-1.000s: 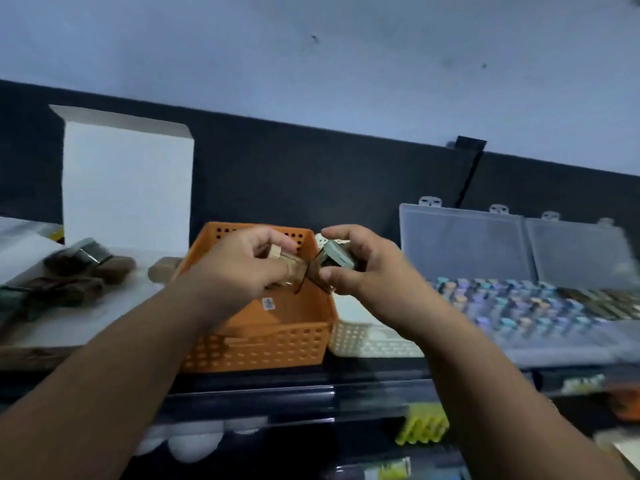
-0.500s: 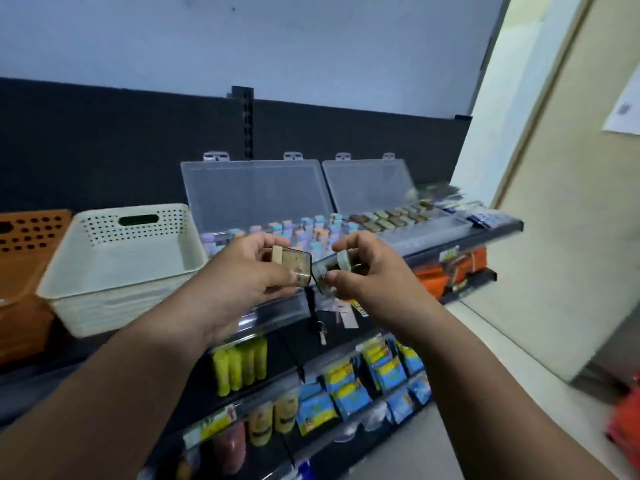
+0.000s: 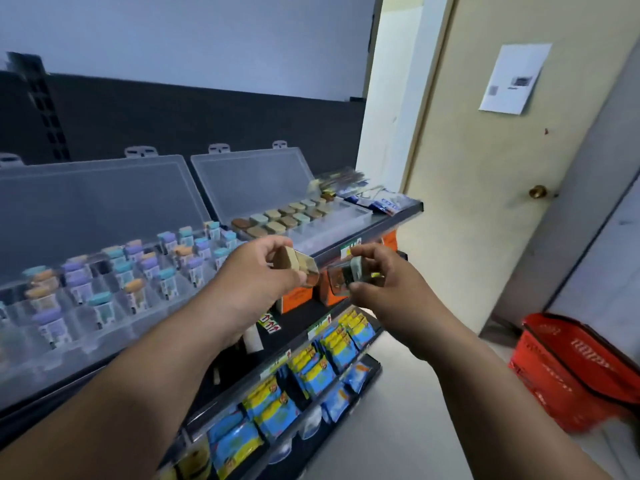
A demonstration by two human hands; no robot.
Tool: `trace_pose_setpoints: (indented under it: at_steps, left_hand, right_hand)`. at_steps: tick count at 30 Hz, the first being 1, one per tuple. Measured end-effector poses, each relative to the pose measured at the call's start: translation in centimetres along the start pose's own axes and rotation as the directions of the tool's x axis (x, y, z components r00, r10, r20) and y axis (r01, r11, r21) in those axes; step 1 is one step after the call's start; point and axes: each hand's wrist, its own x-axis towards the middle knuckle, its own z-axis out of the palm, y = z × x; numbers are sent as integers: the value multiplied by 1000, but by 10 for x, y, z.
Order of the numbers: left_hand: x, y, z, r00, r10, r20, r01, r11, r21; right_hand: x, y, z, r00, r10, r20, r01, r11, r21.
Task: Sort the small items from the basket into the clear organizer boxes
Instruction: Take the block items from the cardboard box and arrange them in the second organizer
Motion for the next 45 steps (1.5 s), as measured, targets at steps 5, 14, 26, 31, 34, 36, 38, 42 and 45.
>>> trace_pose_setpoints:
  at_steps: [5,14,26,31,34,36,38,42,45]
  left_hand:
    - [82,0,29,998,48,-39,-45,995,89]
    - [193,6,68,993,75,-92,-47,961,274]
    - [275,7,97,973,48,-225,46,917,397]
    - [324,3,123,939,49,-339,121,880,460]
    - [346,-1,135,934,40,-356,154,853,498]
    - [358,-4,141,928,18,-372,190,837,514]
    - [366,-6,144,928,-13,-371,226,813,536]
    - [376,-14,147,921,-48,-387,299,724,621]
    - [380,-18,151,923,-61,-381,319,677,664]
  right_hand:
    - [71,24,-25,1000,-7,-30,4,997,-80]
    - [177,51,-64,996,14,-86,-25,991,-134]
    - [309,100,-96,993,-119,1,117,975,-191]
    - [379,114,-104,967,-219,132,247,934,-259]
    - [409,125,-103,936,-275,221,329,905,-269]
    - [426,133,-99,915,-280,291,358,897,-261]
    - [438,139,-93,888,-283,362,390,881,-268]
    - [453,150,-80,826,-301,477,447,865,-229]
    - [461,160,-73,780,-296,551,489,838,-242]
